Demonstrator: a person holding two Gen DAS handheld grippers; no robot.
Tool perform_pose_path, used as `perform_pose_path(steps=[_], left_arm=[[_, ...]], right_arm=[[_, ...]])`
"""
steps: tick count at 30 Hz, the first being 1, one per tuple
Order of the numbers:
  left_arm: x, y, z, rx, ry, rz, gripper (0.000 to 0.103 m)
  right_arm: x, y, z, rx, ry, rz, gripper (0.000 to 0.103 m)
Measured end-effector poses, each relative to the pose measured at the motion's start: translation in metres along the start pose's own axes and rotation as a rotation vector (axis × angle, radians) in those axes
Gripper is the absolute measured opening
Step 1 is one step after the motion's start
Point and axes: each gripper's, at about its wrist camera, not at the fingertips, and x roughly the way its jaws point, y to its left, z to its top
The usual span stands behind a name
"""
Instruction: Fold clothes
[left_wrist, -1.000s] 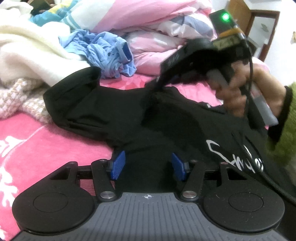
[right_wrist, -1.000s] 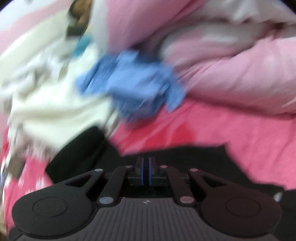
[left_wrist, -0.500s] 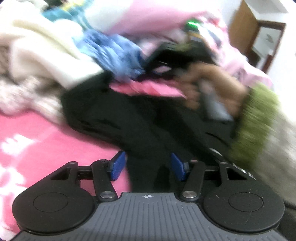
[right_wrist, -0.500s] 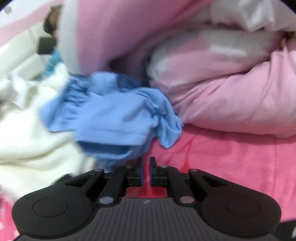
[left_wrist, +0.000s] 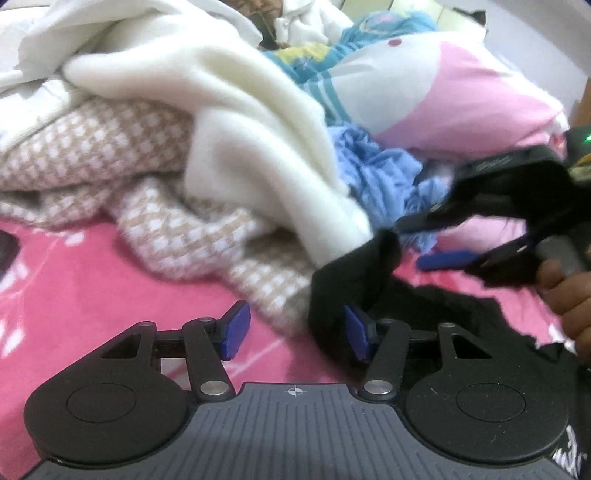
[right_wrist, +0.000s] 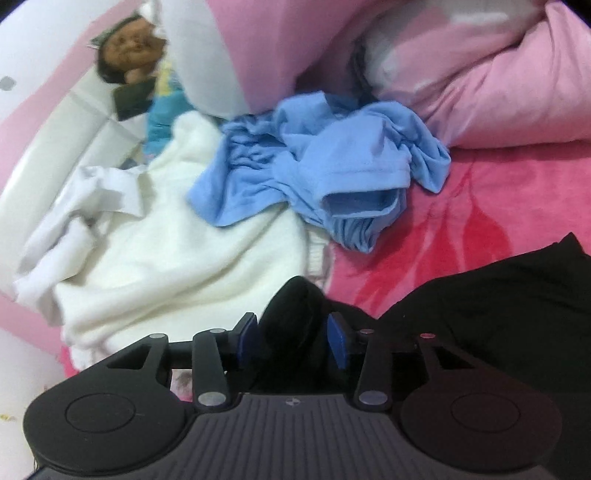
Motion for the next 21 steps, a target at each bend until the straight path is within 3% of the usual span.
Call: perform_pose_path(steps=[2, 4, 5, 6, 8, 9, 11, 15, 21], left_arm=[[0.003, -0.003, -0.001, 0.009, 0.000, -0.003, 0.049], [0.004, -0.007, -0.003, 0.036, -0.010, 0.011, 0.042], [0.003, -0.008, -0.003, 0.045, -0.019, 0.013, 0.037], [0.003, -0.010, -0.002, 0.051, -0.027, 0.012, 0.034], [-0.001, -0.011, -0.001, 0.063, -0.052, 0.009, 0.011], [-0.003, -0.013, 0.000, 0.073, -0.064, 0.002, 0.009], [-0.005, -0.017, 0.000, 0.100, -0.091, -0.008, 0.003], [-0.018, -0.033, -0.002, 0.171, -0.171, -0.068, 0.001], [-0.056, -0.063, -0.010, 0.306, -0.323, -0.280, 0.001]], right_arm=[[0.012, -0.002, 0.004, 0.015, 0.011, -0.008, 0.044], [0.020, -0.004, 0.005, 0.027, 0.011, 0.006, 0.037], [0.022, -0.004, 0.005, 0.027, 0.005, 0.017, 0.030], [0.022, -0.004, 0.005, 0.025, -0.001, 0.027, 0.016], [0.021, -0.002, 0.003, 0.009, -0.021, 0.041, 0.006], [0.018, -0.001, 0.002, -0.008, -0.035, 0.043, 0.002], [0.011, 0.003, 0.000, -0.041, -0.067, 0.049, 0.001], [-0.015, 0.007, 0.000, -0.075, -0.127, 0.115, 0.001], [-0.081, -0.005, -0.007, -0.122, -0.229, 0.199, 0.001]])
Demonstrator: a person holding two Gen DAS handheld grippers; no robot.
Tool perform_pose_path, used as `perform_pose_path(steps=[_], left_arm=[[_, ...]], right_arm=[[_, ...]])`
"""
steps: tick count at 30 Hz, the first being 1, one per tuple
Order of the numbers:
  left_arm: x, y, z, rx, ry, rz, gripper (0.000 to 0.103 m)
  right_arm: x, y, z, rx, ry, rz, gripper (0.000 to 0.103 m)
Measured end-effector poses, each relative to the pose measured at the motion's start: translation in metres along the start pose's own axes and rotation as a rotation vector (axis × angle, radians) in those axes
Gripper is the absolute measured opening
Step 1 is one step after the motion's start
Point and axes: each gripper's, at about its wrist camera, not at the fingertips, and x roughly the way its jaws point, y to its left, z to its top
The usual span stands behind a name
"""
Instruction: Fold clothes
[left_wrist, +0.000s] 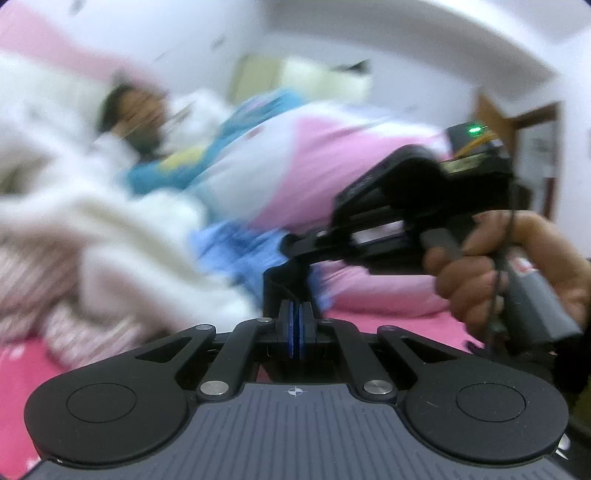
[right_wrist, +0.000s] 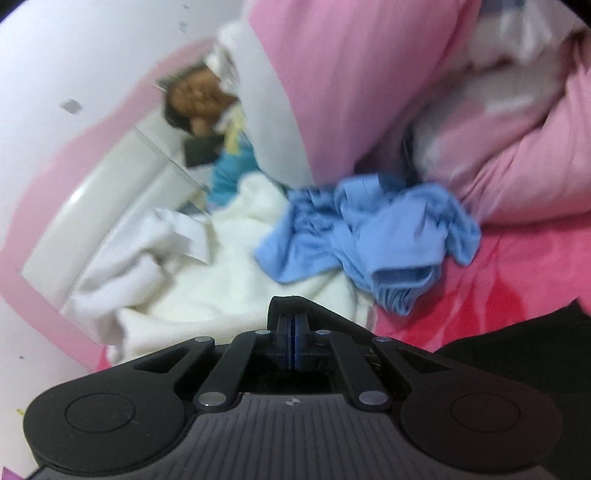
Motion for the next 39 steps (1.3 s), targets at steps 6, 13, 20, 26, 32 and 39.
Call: perform_pose_path(steps=[6, 13, 20, 26, 32, 39], left_arm=[[-0.011, -0.047, -0.011, 0.160, 0.021, -0.205, 0.001], [-0.010, -0.075, -0.031, 0.279, 0.209, -0.378, 0.016], [-0.013, -0.066, -0.034, 0.284, 0.265, -0.452, 0.044], [0.005, -0.033, -0.031, 0.251, 0.349, -0.236, 0.044], [0.021, -0.018, -0.037, 0.259, 0.422, -0.142, 0.044], [0.030, -0.027, -0.048, 0.338, 0.467, -0.047, 0.025]], right_arm=[[-0.079, -0.034, -0.014, -0.043, -0.065, 0.003, 0.001], [-0.107, -0.129, -0.056, 0.145, -0.024, -0.133, 0.004], [-0.125, -0.186, -0.083, 0.382, -0.043, -0.181, 0.017], [-0.128, -0.160, -0.087, 0.318, -0.007, -0.163, 0.028], [-0.112, -0.152, -0.087, 0.301, 0.010, -0.226, 0.030], [-0.103, -0.151, -0.091, 0.291, -0.009, -0.233, 0.000]])
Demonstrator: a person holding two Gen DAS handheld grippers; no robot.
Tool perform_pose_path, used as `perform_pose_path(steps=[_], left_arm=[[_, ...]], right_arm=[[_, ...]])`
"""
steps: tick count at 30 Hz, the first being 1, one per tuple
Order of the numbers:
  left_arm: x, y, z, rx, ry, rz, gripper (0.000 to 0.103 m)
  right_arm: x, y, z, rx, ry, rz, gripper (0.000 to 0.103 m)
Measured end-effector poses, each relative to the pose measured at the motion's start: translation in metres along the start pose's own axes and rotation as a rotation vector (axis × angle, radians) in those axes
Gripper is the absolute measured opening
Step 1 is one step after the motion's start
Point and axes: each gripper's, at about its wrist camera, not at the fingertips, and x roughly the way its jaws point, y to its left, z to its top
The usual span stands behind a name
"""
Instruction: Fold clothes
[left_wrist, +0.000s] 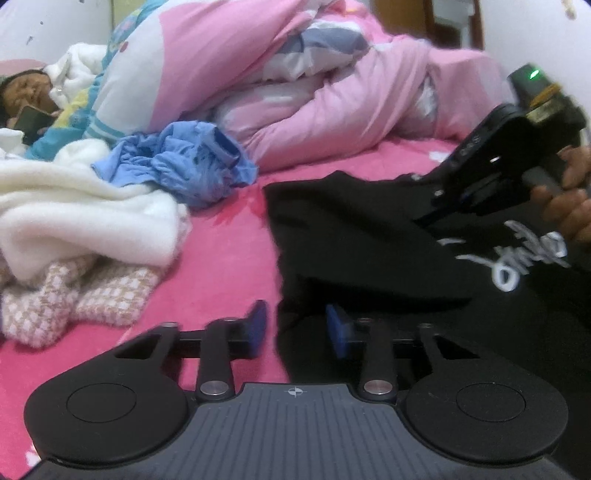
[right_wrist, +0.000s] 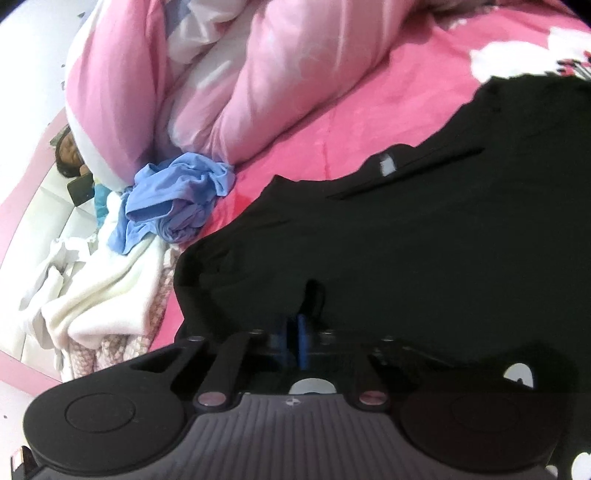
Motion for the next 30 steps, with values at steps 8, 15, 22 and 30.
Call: perform_pose_path(steps=[8, 15, 22, 30], left_arm=[[0.001, 0.007, 0.001, -0.055, 0.034, 0.041, 0.024], [0.000, 0.000, 0.001, -0.010, 0.017, 0.072, 0.026], [0.002, 0.002, 0.001, -0.025, 0.071, 0.065, 0.026], [0.001, 0.002, -0.001, -0.014, 0.079, 0.058, 0.026]], right_arm=[[-0.025, 0.000, -0.004, -0.089, -0.116, -0.199, 0.000], [-0.024, 0.061, 0.013, -0.304, -0.173, -0.180, 0.007], [0.041, 0.114, 0.028, -0.457, -0.041, -0.096, 0.028], [0.126, 0.112, 0.050, -0.394, 0.054, -0.074, 0.006]])
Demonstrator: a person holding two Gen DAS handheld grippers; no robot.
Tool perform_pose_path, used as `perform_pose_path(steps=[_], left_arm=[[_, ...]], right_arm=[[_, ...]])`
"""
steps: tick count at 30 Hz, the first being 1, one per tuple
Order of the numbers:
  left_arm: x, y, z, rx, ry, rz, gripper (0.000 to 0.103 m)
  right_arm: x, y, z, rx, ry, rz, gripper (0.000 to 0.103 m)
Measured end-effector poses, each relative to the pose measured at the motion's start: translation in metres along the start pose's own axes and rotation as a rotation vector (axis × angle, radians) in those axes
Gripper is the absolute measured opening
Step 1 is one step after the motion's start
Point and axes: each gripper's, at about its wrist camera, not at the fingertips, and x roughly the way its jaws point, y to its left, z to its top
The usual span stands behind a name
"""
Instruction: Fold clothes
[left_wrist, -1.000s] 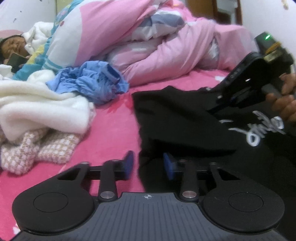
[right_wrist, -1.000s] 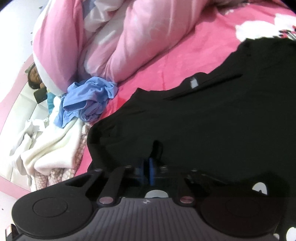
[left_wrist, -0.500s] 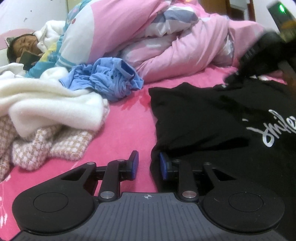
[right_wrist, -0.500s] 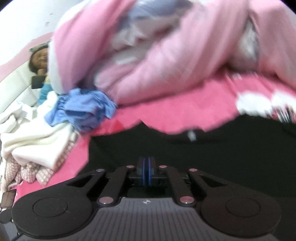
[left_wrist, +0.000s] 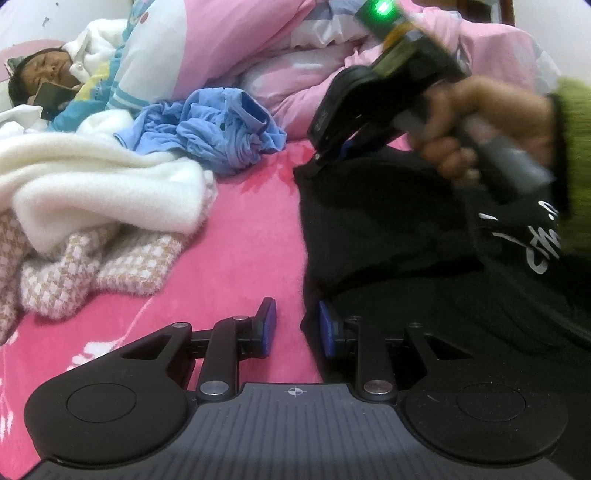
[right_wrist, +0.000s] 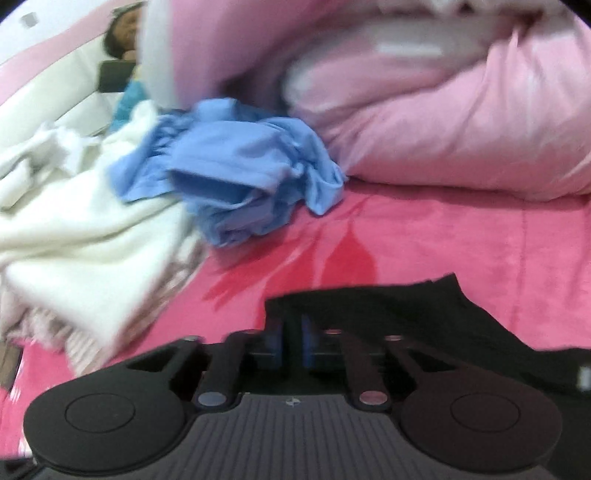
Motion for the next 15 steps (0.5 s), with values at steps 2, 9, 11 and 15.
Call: perform_pose_path(steps=[2, 9, 11, 15], left_arm=[[0.000, -0.001, -0.001, 0.010, -0.001, 0.002, 0.026], [-0.002, 0.000, -0.001, 0.013, -0.007, -0.002, 0.026], [-0.005, 0.002, -0.001, 0.011, -0.029, -0.008, 0.026], [-0.021, 0.003, 0.001, 0.022, -0.126, -0.019, 0.026]], right_arm=[[0.008, -0.015, 0.007, 0.091, -0.035, 0.034, 0.006], [-0.028, -0.057, 0.010, 0.293, -0.126, 0.041, 0.009], [-0.056, -0.060, 0.000, 0.263, -0.139, 0.047, 0.011], [-0.095, -0.071, -0.019, 0.235, -0.102, 0.020, 0.014]])
